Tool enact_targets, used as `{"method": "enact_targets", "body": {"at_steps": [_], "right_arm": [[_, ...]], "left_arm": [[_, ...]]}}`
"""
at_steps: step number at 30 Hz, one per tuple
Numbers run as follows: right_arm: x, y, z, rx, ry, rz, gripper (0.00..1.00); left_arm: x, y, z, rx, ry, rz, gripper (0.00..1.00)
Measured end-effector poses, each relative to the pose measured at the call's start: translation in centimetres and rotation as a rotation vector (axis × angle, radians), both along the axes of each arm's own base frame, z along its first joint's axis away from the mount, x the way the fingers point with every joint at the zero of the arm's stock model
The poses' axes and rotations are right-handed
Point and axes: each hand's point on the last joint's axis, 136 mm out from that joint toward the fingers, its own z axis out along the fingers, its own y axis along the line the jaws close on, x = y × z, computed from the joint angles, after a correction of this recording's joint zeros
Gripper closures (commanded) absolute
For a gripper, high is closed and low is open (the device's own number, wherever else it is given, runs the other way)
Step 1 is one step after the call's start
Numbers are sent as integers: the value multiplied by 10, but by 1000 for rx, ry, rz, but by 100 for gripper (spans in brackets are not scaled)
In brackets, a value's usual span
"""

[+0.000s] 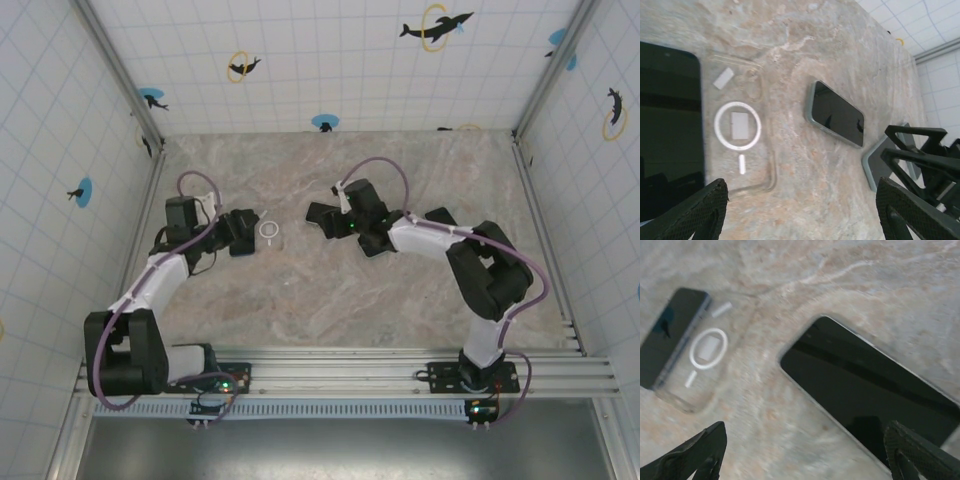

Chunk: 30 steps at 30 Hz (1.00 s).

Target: Take the phone out of the phone case

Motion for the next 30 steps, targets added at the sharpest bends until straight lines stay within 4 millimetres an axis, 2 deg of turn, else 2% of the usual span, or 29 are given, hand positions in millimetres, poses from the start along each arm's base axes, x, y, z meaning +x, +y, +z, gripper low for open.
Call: {"method": "enact_targets", "body": {"at_steps": [5,6,8,14,23,30], "right_arm": [[11,-22,-2,-97,-42,113,14],[12,-24,-1,-108,-50,134,9],[18,-26,1,-129,-63,191,8],[41,-25,2,-164,-100,343,4],[40,-27,-38,-254,-100,514,3],[46,-24,-54,-293,-113,576,3]], "left_arm": [[-4,-29,4,-27,0,-34,19],[-4,-33,5,-33,-1,-37,19],[-6,-39,7,-46,-3,-37,20],[-6,-41,12,-71,-8,-10,20],[-12,-42,12,-88,-6,-1,20],[-14,-41,18,-91,-24,3,21]]}}
